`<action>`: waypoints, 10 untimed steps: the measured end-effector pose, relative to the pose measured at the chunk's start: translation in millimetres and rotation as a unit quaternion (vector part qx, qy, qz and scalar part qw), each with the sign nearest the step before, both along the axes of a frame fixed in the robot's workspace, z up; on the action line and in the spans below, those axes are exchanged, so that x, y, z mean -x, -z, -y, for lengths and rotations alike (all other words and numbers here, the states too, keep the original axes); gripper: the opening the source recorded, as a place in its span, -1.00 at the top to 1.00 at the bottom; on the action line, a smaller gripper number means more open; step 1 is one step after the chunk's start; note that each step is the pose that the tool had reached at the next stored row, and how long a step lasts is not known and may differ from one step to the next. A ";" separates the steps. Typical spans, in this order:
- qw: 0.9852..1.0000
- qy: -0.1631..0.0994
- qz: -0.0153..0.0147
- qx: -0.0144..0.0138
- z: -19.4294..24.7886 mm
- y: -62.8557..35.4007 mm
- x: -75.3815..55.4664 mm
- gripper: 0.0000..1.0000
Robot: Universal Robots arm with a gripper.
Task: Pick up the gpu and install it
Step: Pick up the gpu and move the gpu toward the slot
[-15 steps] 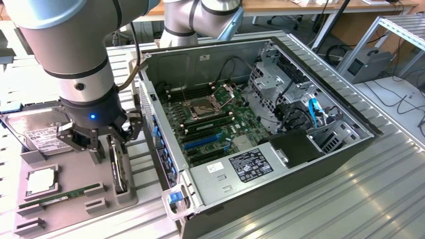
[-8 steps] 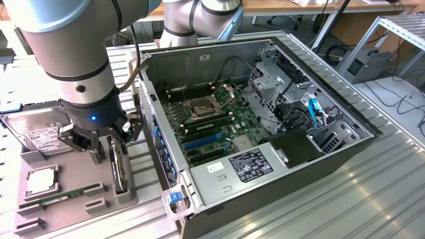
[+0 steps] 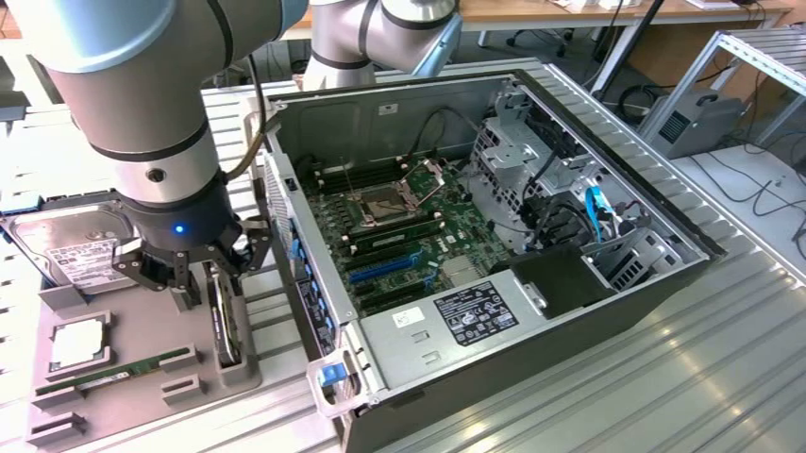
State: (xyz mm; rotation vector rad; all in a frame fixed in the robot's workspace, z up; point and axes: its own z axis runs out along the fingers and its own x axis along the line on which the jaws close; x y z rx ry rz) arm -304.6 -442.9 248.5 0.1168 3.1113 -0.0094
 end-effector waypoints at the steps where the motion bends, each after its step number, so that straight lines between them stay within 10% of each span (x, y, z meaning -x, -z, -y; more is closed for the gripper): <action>1: 1.000 0.000 0.000 0.000 0.0 0.3 0.0 0.04; 10: 1.000 0.000 0.000 0.000 0.0 3.9 -0.2 0.04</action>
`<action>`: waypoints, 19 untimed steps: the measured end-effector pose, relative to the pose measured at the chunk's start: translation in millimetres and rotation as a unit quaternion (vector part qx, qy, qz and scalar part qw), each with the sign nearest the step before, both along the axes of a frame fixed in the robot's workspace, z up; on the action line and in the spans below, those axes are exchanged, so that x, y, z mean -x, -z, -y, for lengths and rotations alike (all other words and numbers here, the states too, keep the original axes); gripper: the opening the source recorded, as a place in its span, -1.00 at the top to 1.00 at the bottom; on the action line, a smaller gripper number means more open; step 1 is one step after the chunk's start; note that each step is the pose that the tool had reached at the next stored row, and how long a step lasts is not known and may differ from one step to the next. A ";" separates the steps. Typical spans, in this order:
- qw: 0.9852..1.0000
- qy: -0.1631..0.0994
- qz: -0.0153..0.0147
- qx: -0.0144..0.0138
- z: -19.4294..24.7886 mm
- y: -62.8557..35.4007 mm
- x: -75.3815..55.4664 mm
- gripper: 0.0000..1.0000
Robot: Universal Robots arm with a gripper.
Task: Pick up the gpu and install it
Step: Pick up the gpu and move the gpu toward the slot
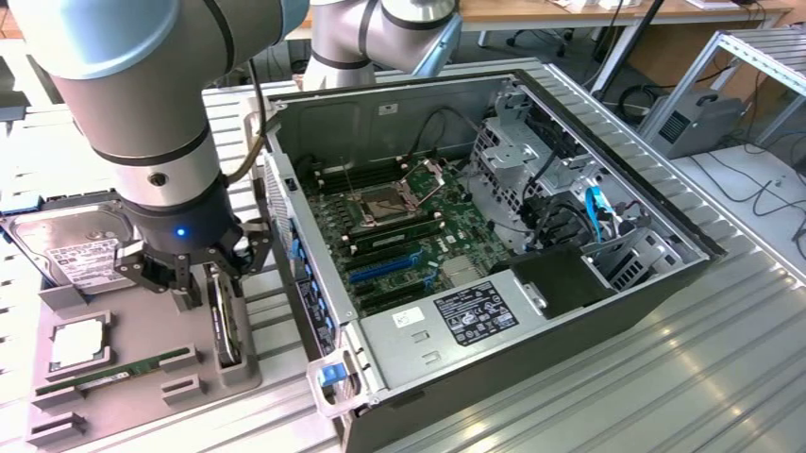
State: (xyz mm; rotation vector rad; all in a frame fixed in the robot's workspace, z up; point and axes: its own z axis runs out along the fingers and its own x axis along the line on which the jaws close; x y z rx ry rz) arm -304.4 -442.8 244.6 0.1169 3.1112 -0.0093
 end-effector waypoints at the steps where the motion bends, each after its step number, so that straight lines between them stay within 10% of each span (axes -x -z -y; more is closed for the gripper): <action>1: 1.000 0.000 0.000 0.000 0.0 0.2 0.0 0.04; 7: 1.000 0.000 0.000 -0.002 -0.1 0.5 0.0 0.45; 19: 1.000 0.000 0.000 -0.002 -0.2 0.5 0.0 0.47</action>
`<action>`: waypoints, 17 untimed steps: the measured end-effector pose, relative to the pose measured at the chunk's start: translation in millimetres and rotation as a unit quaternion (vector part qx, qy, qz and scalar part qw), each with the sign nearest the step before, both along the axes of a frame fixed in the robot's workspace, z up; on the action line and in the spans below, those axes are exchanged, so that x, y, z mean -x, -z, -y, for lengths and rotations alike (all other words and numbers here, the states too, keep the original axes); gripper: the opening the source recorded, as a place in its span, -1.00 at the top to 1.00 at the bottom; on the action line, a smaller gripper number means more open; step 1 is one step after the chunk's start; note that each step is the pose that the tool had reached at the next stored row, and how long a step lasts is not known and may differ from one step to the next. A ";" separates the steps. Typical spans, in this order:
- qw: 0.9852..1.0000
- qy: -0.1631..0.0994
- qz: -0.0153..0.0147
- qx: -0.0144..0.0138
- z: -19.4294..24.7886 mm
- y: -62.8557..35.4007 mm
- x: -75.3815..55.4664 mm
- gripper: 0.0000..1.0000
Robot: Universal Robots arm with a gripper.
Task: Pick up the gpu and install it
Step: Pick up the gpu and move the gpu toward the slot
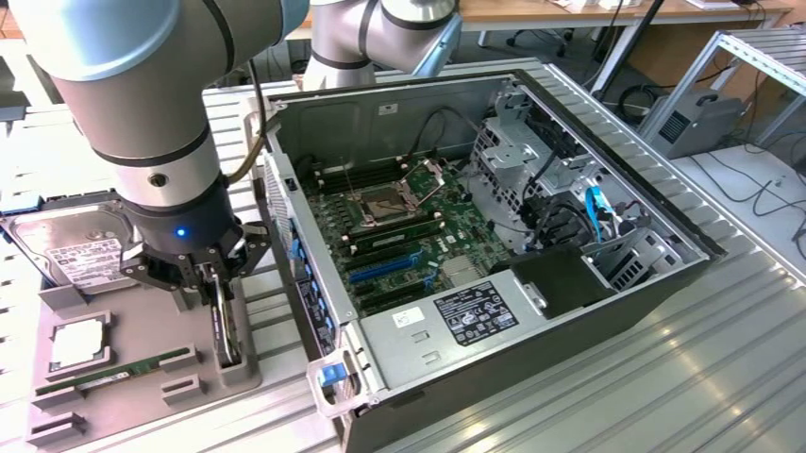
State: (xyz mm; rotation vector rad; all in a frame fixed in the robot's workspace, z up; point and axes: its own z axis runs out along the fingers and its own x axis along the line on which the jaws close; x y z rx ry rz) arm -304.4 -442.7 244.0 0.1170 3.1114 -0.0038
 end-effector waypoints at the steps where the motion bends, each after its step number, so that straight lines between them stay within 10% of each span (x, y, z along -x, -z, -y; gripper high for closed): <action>1: 1.000 0.000 0.000 0.000 0.0 0.0 0.0 0.47; 17: 1.000 0.000 0.000 0.000 0.0 -5.2 -0.1 0.47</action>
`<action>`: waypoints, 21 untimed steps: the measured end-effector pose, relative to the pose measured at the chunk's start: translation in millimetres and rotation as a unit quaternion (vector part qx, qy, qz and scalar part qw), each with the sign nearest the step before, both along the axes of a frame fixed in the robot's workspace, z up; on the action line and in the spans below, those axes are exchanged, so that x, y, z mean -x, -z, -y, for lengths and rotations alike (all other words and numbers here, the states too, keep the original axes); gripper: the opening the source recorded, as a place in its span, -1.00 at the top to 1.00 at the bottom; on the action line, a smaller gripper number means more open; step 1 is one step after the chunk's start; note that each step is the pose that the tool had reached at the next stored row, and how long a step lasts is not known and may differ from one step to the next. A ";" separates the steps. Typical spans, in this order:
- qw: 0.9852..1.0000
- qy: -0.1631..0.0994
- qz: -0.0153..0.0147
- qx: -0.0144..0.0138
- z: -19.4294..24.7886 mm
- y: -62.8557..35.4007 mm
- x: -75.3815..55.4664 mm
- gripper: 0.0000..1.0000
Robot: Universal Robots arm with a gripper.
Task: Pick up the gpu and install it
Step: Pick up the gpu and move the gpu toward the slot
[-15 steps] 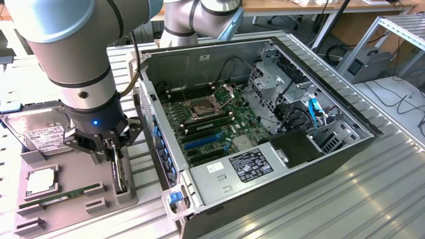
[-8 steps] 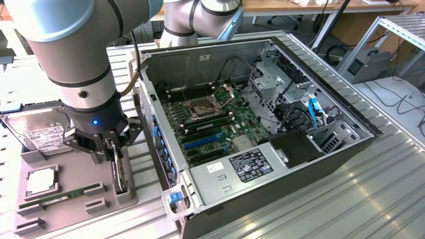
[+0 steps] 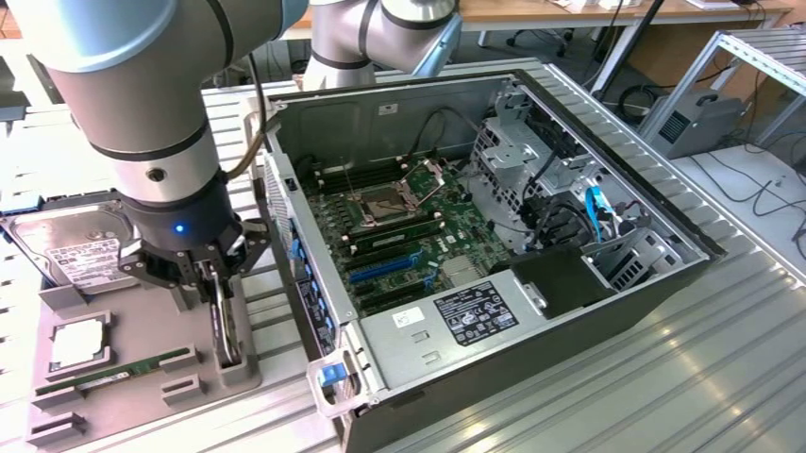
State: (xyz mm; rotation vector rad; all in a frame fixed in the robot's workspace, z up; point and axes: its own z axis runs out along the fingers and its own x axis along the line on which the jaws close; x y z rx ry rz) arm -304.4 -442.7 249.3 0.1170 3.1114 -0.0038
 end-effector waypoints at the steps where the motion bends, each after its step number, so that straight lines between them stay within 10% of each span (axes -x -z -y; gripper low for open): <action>1: 1.000 0.000 0.000 0.000 0.0 -0.8 0.0 0.47; 21: 1.000 0.000 0.000 0.000 0.0 -11.8 0.0 0.47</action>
